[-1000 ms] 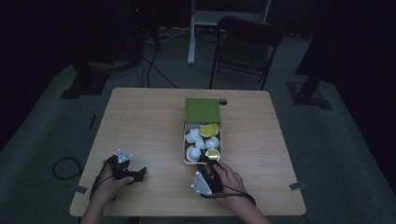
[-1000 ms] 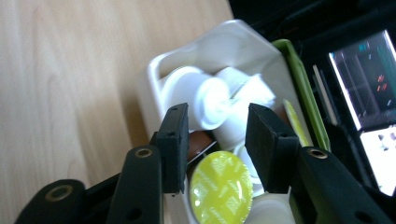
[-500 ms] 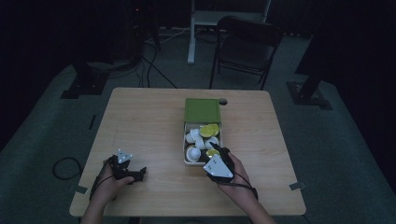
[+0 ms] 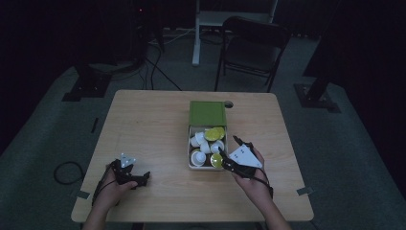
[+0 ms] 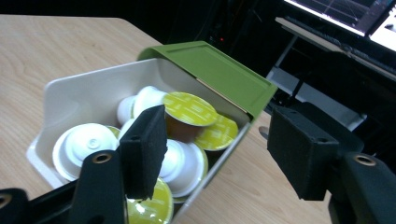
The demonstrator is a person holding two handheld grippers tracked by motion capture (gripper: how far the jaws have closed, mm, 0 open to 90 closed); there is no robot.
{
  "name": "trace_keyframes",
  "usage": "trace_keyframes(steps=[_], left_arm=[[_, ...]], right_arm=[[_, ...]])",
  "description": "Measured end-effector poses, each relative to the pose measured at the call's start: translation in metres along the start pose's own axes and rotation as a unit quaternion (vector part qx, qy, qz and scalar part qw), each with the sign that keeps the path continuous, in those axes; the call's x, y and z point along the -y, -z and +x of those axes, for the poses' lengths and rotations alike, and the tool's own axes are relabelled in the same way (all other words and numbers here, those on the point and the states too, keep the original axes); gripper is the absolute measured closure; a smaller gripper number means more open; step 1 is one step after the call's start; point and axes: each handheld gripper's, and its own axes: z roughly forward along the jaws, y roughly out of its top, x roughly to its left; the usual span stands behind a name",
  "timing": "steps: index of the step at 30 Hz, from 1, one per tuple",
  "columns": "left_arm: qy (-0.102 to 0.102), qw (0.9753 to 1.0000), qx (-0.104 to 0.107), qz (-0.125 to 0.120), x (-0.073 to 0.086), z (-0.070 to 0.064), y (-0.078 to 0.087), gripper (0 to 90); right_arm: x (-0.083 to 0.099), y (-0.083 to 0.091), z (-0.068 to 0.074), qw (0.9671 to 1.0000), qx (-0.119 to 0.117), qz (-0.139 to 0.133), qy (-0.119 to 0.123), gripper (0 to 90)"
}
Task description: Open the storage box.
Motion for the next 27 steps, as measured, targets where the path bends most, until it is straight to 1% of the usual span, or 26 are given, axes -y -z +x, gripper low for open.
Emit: trace_keyframes(steps=[1,2,3,5,6,7,10,13,15,17,18,19,20,22,23,26,27], left_arm=[[0.000,1.0000,0.000,0.000,0.000,0.000,0.000,0.2],[0.000,1.0000,0.000,0.000,0.000,0.000,0.000,0.2],[0.000,1.0000,0.000,0.000,0.000,0.000,0.000,0.2],[0.000,1.0000,0.000,0.000,0.000,0.000,0.000,0.2],[0.000,1.0000,0.000,0.000,0.000,0.000,0.000,0.2],[0.000,1.0000,0.000,0.000,0.000,0.000,0.000,0.2],[0.000,1.0000,0.000,0.000,0.000,0.000,0.000,0.2],[0.000,1.0000,0.000,0.000,0.000,0.000,0.000,0.2],[0.000,1.0000,0.000,0.000,0.000,0.000,0.000,0.2],[0.000,1.0000,0.000,0.000,0.000,0.000,0.000,0.3],[0.000,1.0000,0.000,0.000,0.000,0.000,0.000,0.2],[0.000,1.0000,0.000,0.000,0.000,0.000,0.000,0.2],[0.000,1.0000,0.000,0.001,0.000,0.000,0.000,0.2],[0.000,1.0000,0.000,0.001,0.000,0.000,0.000,0.2],[0.000,1.0000,0.000,0.001,0.000,0.000,0.000,0.2],[0.000,1.0000,0.000,0.001,0.000,0.000,0.000,0.2],[0.000,1.0000,0.000,0.001,0.000,0.000,0.000,0.2]], right_arm=[[0.000,0.000,0.000,1.0000,0.000,0.000,0.000,34.9],[0.001,0.000,-0.003,1.0000,0.002,0.001,-0.005,34.9],[0.003,0.000,-0.008,0.9998,0.004,0.004,-0.019,33.0],[0.006,0.000,-0.013,0.9994,0.007,0.005,-0.034,31.8],[0.006,0.000,-0.013,0.9994,0.007,0.005,-0.034,31.8],[0.009,0.000,-0.017,0.9988,0.016,0.012,-0.044,31.2],[0.014,0.001,-0.023,0.9984,0.024,0.017,-0.049,31.3],[0.018,0.000,-0.026,0.9981,0.023,0.017,-0.055,29.7],[0.023,0.000,-0.030,0.9974,0.026,0.024,-0.063,27.6],[0.027,0.000,-0.033,0.9969,0.026,0.026,-0.069,27.3],[0.028,0.000,-0.034,0.9967,0.024,0.027,-0.073,24.8],[0.028,0.000,-0.034,0.9967,0.024,0.027,-0.073,24.8],[0.032,0.000,-0.036,0.9959,0.021,0.029,-0.083,19.6],[0.035,0.000,-0.038,0.9951,0.021,0.031,-0.092,16.8],[0.037,0.000,-0.039,0.9950,0.022,0.032,-0.092,14.0],[0.040,0.000,-0.041,0.9943,0.023,0.035,-0.099,13.7],[0.044,0.001,-0.044,0.9933,0.022,0.036,-0.108,13.6]])
